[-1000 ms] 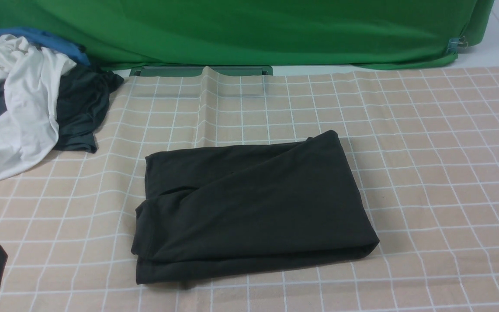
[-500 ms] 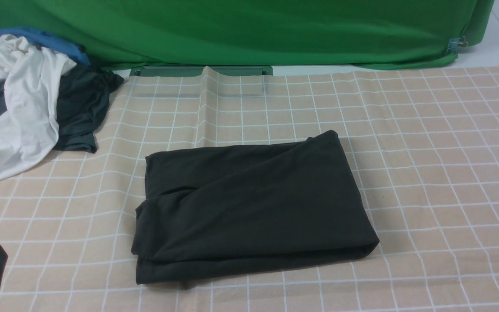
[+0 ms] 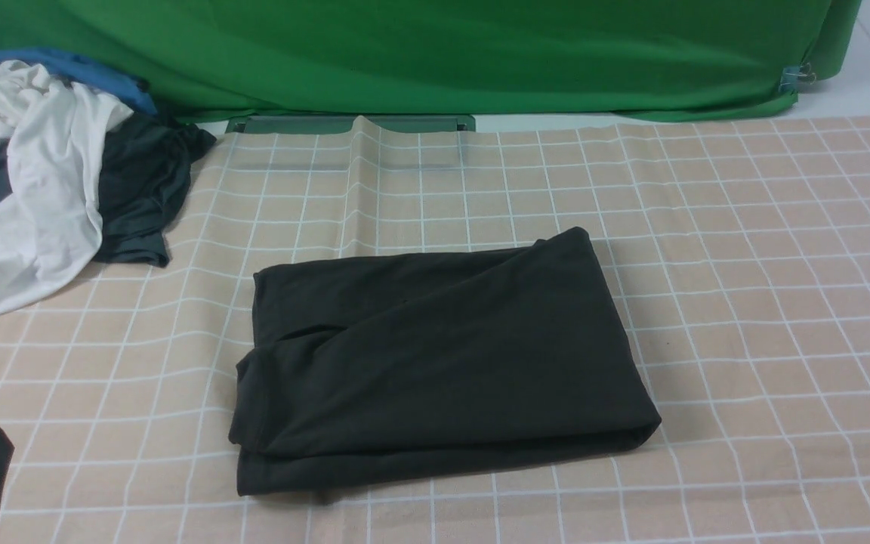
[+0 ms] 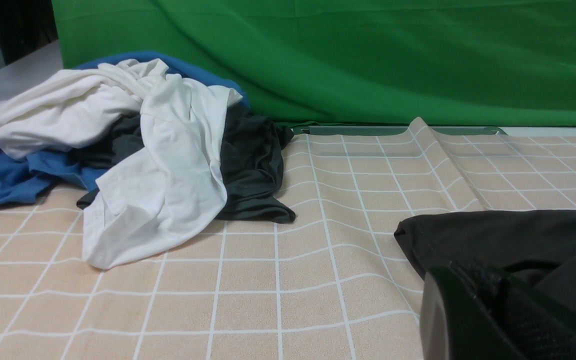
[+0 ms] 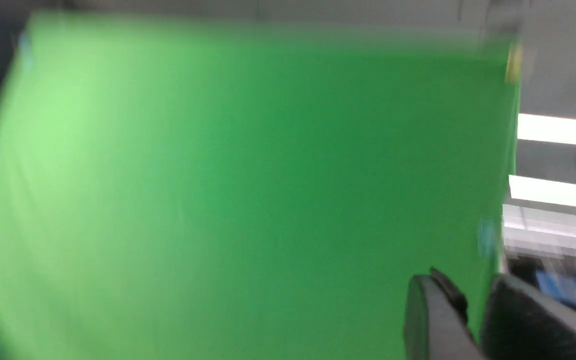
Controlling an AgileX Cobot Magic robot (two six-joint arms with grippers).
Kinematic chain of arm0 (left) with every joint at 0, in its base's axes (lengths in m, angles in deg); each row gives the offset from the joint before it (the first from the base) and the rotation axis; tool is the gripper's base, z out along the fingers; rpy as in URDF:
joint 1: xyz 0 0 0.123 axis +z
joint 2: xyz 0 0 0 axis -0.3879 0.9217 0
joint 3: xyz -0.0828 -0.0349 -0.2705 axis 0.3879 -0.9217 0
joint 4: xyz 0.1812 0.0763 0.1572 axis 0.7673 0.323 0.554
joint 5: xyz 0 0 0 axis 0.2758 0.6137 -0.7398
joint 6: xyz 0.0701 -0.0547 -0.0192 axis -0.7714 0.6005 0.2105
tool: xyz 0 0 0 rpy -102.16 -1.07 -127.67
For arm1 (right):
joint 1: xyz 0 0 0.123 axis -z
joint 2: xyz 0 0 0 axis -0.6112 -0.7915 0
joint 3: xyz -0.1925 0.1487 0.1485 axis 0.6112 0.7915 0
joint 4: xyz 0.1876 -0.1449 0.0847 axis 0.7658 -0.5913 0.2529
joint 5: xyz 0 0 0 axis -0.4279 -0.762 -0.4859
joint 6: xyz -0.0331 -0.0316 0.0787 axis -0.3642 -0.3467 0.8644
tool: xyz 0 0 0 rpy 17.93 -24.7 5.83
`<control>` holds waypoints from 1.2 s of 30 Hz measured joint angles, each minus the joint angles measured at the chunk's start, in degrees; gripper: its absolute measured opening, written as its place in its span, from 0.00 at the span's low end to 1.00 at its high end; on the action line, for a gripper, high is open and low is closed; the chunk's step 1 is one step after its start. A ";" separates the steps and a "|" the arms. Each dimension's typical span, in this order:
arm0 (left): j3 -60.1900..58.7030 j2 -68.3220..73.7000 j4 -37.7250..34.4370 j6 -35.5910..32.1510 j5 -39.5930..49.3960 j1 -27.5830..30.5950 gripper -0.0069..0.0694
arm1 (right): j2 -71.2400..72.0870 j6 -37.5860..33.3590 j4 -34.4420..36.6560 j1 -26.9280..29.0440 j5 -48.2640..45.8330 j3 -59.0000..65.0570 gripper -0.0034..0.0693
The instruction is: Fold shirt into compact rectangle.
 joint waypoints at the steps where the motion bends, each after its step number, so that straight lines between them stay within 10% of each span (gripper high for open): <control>1: 0.00 0.00 0.00 -0.12 0.00 0.00 0.12 | -0.05 -1.23 0.00 1.57 -4.28 2.07 0.32; 11: 0.00 0.00 0.00 -0.12 0.00 0.00 0.12 | -0.20 -0.94 0.06 7.86 -3.76 24.45 0.34; 36: 0.00 0.00 0.00 -0.12 0.00 0.02 0.12 | -0.20 5.61 0.30 12.19 -5.03 25.24 0.35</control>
